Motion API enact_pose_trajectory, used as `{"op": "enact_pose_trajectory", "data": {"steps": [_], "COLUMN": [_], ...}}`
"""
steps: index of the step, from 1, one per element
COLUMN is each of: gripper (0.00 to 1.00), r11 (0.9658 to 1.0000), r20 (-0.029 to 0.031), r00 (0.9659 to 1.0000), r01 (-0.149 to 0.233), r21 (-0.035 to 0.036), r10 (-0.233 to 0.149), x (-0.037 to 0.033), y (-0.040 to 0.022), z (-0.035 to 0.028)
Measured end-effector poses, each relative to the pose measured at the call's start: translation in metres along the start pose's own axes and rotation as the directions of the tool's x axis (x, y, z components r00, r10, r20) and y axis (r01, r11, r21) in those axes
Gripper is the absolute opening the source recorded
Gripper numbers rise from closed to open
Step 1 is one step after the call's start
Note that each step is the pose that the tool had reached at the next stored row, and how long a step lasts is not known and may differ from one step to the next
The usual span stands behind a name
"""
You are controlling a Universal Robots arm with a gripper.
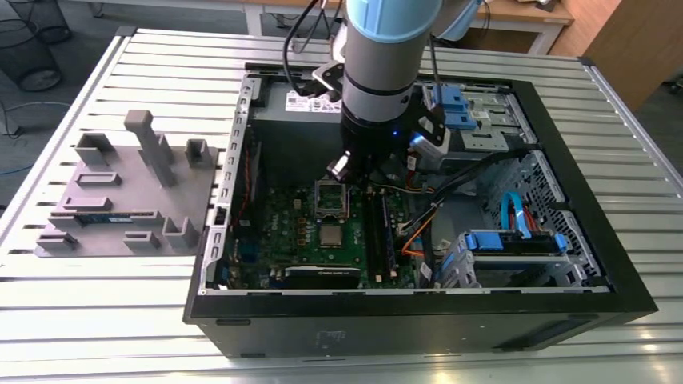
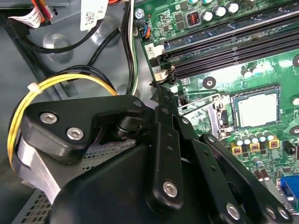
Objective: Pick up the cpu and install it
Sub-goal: 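Close the cpu cover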
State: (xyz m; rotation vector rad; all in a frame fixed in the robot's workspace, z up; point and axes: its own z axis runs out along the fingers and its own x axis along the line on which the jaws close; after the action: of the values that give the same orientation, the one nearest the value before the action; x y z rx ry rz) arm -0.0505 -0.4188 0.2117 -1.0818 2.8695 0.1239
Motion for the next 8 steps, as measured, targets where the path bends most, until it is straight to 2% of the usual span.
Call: {"op": "enact_pose_trajectory", "data": {"steps": [8], "gripper": [0.11], "r11": [0.9998], "r20": [0.001], "r00": [0.9999], "r01": [-0.017], "r21": [0.0014], "r10": [0.017], "x": [-0.0014], "y": [0.0022], "z": [0.0035]}}
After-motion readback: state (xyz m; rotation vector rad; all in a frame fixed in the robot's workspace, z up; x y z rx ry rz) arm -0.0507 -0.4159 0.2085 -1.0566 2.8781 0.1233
